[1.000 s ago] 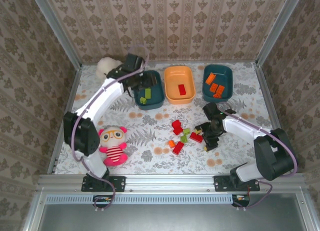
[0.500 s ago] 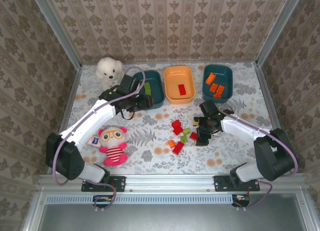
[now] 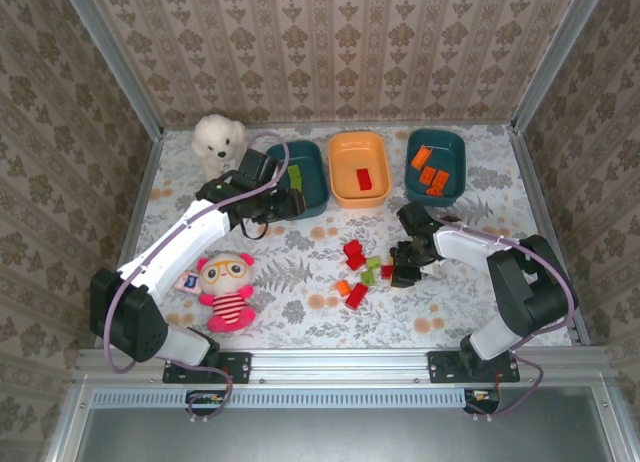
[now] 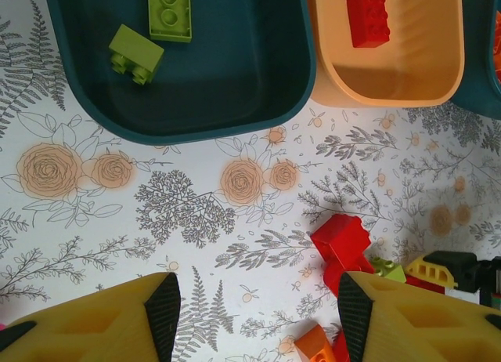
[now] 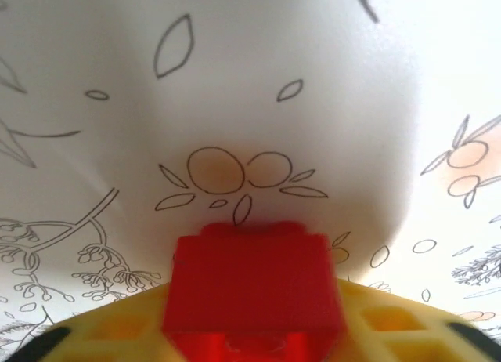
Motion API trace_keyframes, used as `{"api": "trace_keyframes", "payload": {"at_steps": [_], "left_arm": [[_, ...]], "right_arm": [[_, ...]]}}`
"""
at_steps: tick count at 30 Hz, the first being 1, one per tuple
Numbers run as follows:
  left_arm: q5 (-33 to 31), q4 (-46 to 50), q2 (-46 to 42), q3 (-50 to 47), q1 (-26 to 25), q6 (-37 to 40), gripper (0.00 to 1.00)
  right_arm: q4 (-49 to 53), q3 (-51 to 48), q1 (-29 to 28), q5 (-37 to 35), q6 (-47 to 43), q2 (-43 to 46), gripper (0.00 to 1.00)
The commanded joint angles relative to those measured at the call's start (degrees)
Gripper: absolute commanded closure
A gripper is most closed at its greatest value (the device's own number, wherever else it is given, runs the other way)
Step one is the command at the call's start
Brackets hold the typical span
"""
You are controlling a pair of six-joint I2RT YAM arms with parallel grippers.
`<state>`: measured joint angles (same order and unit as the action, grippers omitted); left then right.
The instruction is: Sort the legos into containers by color
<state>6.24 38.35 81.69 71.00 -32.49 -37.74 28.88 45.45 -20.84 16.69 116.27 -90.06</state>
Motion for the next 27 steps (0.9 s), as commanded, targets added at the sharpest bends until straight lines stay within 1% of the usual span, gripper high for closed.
{"api": "trace_keyframes", "payload": {"at_steps": [1,2,5,8,9,12,14,16,19,22,27], "left_arm": [[-0.5,1.4,-0.7,-0.1,0.1,-0.3,0.42],[-0.3,1.3,-0.7,-0.4,0.1,-0.2,0.42],[0.4,0.6,-1.0,-2.1,0.2,-0.3,0.42],[0.6,-0.3,-1.8,-4.2,0.2,-1.1,0.42],[0.5,-0.5,-2.1,-5.0,0.2,-1.4,0.42],[0.5,-1.2,-2.5,-6.2,0.3,-1.9,0.42],[0.7,-1.4,-2.5,-6.6,0.3,-2.0,0.42],[0.9,-1.2,-2.6,-6.3,0.4,-2.0,0.42],[0.7,-1.0,-3.3,-6.3,0.5,-2.1,0.42],[0.2,-0.6,-4.2,-6.7,0.5,-2.6,0.42],[-0.9,0.3,-6.1,-7.7,0.5,-3.7,0.42]], "right_arm": [[3.8,5.0,1.2,-4.1,-5.8,-0.3,0.73],[5.3,6.9,1.5,-5.7,-8.3,0.1,0.75],[9.1,15.7,2.1,-10.9,-19.6,0.2,0.79],[11.4,27.3,1.9,-14.0,-33.3,-3.2,0.79],[10.6,31.2,1.9,-13.8,-38.3,-5.0,0.79],[8.9,42.5,1.2,-10.0,-53.0,-12.9,0.79],[11.5,51.2,0.7,-7.2,-62.6,-19.3,0.79],[14.2,58.8,0.3,-4.3,-69.7,-25.4,0.79],[17.9,67.7,0.2,-0.9,-76.6,-32.8,0.79],[22.0,74.6,0.1,-0.1,-81.2,-38.9,0.79],[27.6,81.5,0.0,0.1,-85.2,-46.0,0.79]]}}
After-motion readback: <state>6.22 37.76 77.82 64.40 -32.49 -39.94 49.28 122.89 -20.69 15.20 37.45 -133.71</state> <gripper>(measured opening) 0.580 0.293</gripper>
